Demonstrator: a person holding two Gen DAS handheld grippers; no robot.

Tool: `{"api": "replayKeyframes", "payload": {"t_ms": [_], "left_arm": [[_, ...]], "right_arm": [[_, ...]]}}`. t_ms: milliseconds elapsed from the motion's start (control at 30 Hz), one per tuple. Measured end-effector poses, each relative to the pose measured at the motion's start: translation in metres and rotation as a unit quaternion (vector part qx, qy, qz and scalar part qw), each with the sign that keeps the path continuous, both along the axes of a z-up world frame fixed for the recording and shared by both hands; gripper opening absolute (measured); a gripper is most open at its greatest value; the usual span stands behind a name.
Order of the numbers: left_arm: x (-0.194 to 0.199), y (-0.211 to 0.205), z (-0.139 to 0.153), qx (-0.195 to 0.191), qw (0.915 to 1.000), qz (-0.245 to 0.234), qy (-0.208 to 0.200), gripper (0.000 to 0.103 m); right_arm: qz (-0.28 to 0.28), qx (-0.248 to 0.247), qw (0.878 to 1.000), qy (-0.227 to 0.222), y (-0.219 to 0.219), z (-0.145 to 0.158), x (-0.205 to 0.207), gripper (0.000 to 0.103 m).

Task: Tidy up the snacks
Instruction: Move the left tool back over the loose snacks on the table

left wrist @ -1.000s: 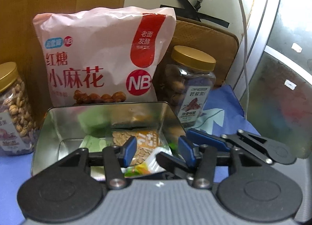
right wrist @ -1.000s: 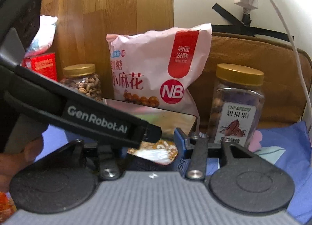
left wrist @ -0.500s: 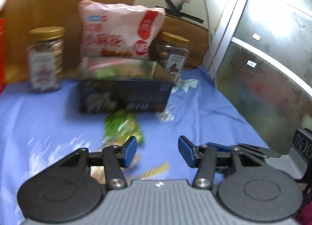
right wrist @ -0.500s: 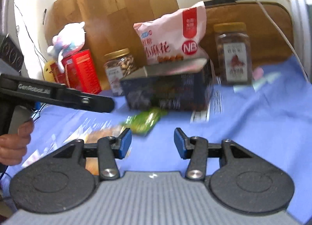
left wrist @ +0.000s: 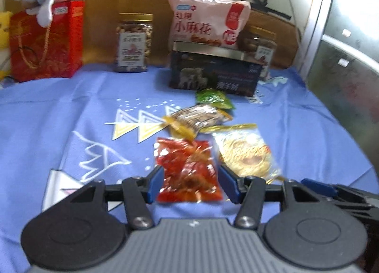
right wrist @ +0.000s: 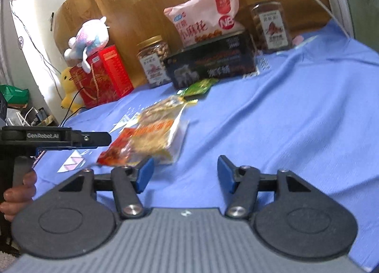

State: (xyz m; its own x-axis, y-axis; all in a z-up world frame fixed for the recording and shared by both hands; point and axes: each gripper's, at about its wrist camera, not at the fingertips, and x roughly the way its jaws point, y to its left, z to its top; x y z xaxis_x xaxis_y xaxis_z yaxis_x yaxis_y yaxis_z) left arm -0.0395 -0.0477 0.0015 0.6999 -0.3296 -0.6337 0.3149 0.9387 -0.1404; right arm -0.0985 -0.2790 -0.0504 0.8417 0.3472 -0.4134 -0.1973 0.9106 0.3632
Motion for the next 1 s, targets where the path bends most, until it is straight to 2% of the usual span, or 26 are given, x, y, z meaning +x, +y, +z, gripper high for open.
{"api": "replayKeyframes", "payload": {"t_ms": [133,267,400,733,833,1000], "left_arm": [[-0.005,0.001,-0.004,0.008,0.9998,0.014,0.012,0.055],[-0.004,0.003,-0.006,0.016,0.9991,0.033,0.02,0.06],[-0.003,0.007,-0.007,0.024,0.9981,0.055,0.015,0.06],[0.005,0.02,-0.01,0.045,0.9946,0.092,0.014,0.061],[0.008,0.025,-0.013,0.058,0.992,0.111,0.01,0.061],[0.016,0.037,-0.018,0.073,0.9874,0.14,0.008,0.061]], "right_arm": [[0.0,-0.007,1.0,0.002,0.006,-0.001,-0.005,0.065],[0.0,0.024,1.0,0.008,0.001,-0.003,-0.006,0.072],[0.004,0.045,0.999,0.007,0.0,-0.004,-0.006,0.078],[0.016,0.05,0.999,-0.013,0.006,-0.007,-0.009,0.097],[0.019,0.056,0.998,-0.014,0.005,-0.007,-0.008,0.097],[0.026,0.027,0.999,-0.012,0.01,-0.004,-0.007,0.097]]}}
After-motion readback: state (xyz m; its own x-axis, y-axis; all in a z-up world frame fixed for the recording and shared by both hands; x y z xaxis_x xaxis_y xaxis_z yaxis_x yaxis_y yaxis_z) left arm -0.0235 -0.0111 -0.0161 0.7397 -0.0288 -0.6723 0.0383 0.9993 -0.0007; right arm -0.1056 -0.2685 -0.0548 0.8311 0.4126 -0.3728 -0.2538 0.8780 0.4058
